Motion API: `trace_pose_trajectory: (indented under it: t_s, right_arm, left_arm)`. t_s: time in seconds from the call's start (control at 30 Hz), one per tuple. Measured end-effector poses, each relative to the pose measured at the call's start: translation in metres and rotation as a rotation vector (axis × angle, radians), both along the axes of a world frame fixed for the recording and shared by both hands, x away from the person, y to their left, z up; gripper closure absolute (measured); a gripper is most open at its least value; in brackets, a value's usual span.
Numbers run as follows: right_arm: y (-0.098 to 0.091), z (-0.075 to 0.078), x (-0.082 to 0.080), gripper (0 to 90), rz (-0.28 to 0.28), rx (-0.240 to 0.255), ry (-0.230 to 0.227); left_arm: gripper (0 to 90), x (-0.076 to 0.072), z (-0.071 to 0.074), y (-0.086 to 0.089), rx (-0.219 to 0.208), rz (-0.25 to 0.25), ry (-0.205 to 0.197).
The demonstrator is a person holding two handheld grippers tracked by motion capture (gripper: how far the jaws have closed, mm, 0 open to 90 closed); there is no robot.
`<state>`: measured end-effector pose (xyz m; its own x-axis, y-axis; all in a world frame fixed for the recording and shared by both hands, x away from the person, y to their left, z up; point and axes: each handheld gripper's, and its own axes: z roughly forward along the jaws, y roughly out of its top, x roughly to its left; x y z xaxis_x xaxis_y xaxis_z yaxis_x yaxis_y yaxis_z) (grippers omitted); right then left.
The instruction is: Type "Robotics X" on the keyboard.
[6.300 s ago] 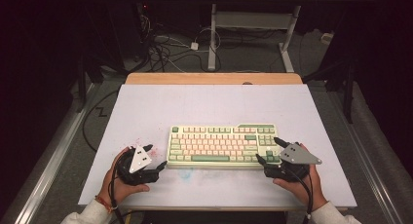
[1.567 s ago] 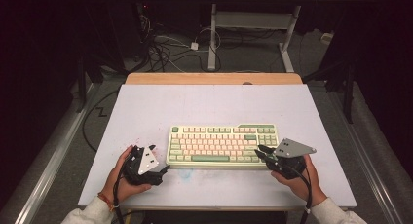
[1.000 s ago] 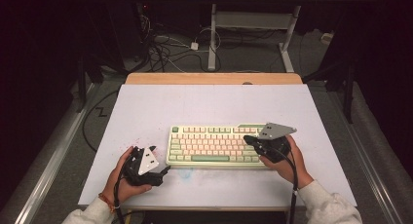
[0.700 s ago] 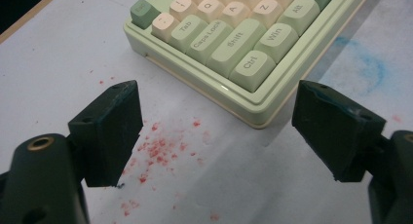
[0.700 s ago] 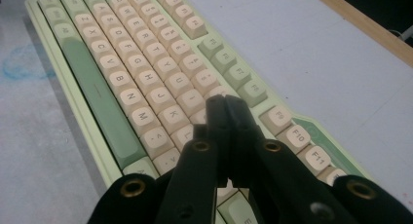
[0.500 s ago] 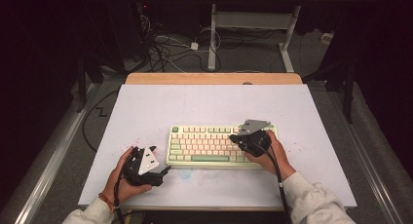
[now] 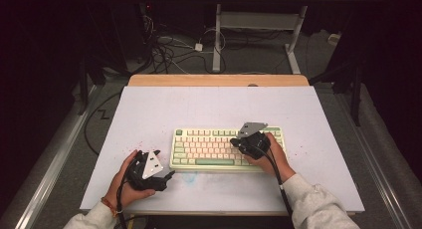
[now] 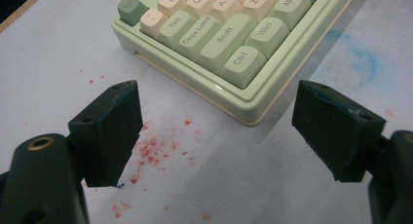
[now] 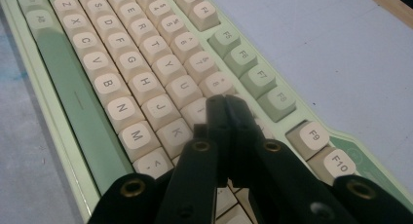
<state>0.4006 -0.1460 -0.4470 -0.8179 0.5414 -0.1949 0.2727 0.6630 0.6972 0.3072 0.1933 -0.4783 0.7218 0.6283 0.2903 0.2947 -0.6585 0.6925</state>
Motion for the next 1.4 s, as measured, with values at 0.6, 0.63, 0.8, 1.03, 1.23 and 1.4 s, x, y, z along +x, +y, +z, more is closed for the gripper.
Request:
trace_pose_trajectory:
  t_s: [0.6, 0.63, 0.8, 1.03, 1.23, 1.4]
  right_arm:
    - [0.002, -0.004, 0.002, 90.0, -0.002, -0.007, 0.011]
    - [0.001, -0.005, 0.003, 90.0, -0.003, -0.008, 0.011]
    - [0.003, -0.007, 0.004, 90.0, -0.004, -0.02, 0.015]
    - [0.0, -0.002, 0.0, 90.0, -0.008, 0.004, -0.004]
    - [-0.007, 0.006, -0.006, 88.7, -0.013, 0.06, -0.032]
    - [-0.015, 0.015, -0.014, 86.0, -0.011, 0.104, -0.073]
  left_arm:
    - [17.6, 0.0, -0.001, -0.001, 0.011, -0.003, 0.008]
    - [17.6, 0.0, -0.001, -0.001, 0.015, -0.004, 0.007]
    - [17.6, 0.0, -0.002, -0.001, 0.018, -0.008, 0.01]
    - [17.6, 0.0, -0.001, -0.001, 0.015, -0.002, 0.007]
    - [19.6, 0.0, 0.0, 0.0, -0.012, 0.009, 0.01]
    - [22.1, 0.0, 0.0, 0.001, 0.002, 0.012, 0.009]
